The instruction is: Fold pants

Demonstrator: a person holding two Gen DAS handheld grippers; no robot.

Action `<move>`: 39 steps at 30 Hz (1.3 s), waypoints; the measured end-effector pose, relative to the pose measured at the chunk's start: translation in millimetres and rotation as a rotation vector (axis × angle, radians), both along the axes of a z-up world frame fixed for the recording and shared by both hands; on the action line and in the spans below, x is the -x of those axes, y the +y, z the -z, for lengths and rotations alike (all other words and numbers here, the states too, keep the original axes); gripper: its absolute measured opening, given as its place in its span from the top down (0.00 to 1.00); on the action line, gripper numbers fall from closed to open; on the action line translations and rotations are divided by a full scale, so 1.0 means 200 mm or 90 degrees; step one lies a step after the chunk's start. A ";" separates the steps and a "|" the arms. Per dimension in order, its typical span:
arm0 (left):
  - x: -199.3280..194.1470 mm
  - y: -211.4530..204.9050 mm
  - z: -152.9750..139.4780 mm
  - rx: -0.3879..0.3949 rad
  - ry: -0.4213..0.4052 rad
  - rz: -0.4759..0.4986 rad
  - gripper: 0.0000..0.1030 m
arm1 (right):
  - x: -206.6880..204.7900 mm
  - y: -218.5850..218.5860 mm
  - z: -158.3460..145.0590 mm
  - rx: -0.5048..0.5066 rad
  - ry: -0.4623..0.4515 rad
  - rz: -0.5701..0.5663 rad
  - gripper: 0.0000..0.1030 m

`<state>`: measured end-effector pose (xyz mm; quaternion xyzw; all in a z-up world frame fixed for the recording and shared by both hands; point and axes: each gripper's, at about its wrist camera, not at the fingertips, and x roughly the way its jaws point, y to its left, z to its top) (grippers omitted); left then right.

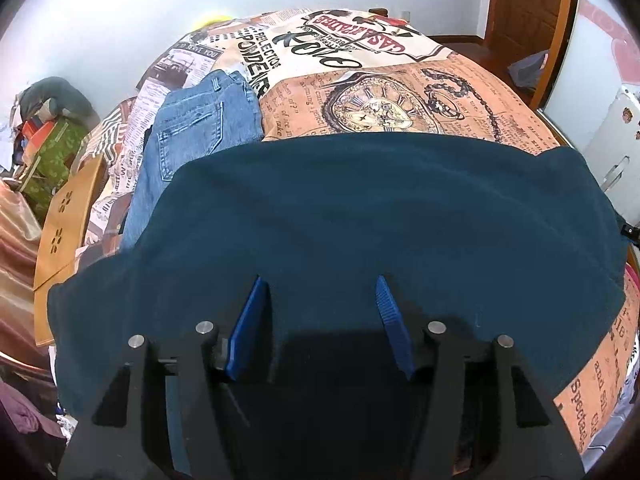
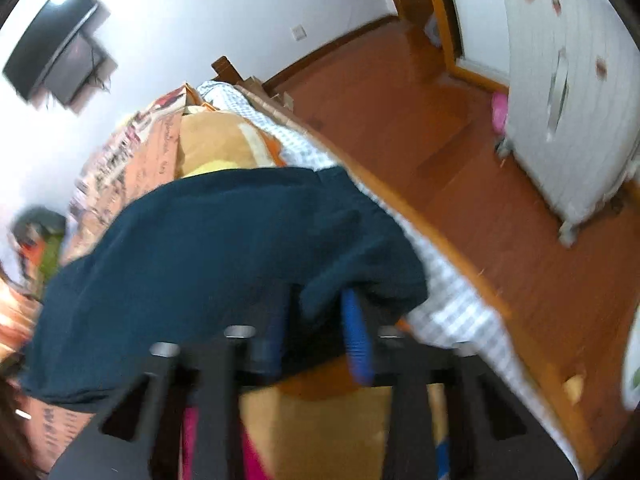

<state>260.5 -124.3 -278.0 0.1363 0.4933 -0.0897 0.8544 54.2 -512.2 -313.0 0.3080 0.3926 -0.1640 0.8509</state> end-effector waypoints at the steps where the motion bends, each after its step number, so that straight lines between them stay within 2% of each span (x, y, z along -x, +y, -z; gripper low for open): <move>1: 0.00 0.00 0.00 -0.001 0.000 0.000 0.44 | -0.01 0.03 -0.02 0.034 0.011 -0.015 0.87; 4: 0.00 0.00 0.00 0.001 0.002 -0.001 0.44 | -0.01 0.06 -0.06 0.099 0.020 -0.031 0.90; 7: 0.01 0.00 0.00 0.006 0.004 -0.001 0.44 | 0.03 0.01 -0.09 0.129 0.016 -0.005 0.91; 9: 0.02 0.01 0.00 0.007 0.002 0.001 0.41 | 0.05 -0.05 -0.07 0.107 0.018 0.009 0.91; 12: 0.04 0.04 -0.01 0.015 0.004 0.002 0.39 | -0.01 -0.04 0.04 0.061 0.071 -0.033 0.90; 13: 0.05 0.06 -0.01 0.023 0.010 0.003 0.39 | -0.02 -0.02 0.05 0.066 0.089 -0.046 0.90; 15: 0.06 0.09 -0.03 0.037 0.016 0.002 0.39 | -0.02 0.01 0.01 0.086 0.106 -0.051 0.86; 17: 0.10 0.15 -0.07 0.047 0.011 -0.003 0.39 | -0.01 0.01 -0.06 0.080 0.117 -0.057 0.73; 19: 0.12 0.21 -0.11 0.054 -0.006 -0.013 0.39 | 0.02 0.02 -0.14 0.084 0.100 -0.061 0.65; 22: 0.12 0.34 -0.18 0.066 -0.033 -0.039 0.39 | 0.01 0.09 -0.28 0.121 0.077 -0.083 0.62; 26: 0.04 0.57 -0.24 0.049 -0.064 -0.094 0.39 | -0.14 0.28 -0.47 0.153 0.013 -0.152 0.50; 30: -0.06 0.84 -0.23 0.046 -0.062 -0.150 0.39 | -0.35 0.50 -0.55 0.158 -0.036 -0.245 0.49; 35: -0.19 1.16 -0.10 0.047 -0.016 -0.190 0.39 | -0.66 0.85 -0.55 0.144 -0.065 -0.366 0.49; 39: -0.24 1.35 0.09 0.059 0.042 -0.224 0.39 | -0.89 1.13 -0.47 0.131 -0.046 -0.461 0.49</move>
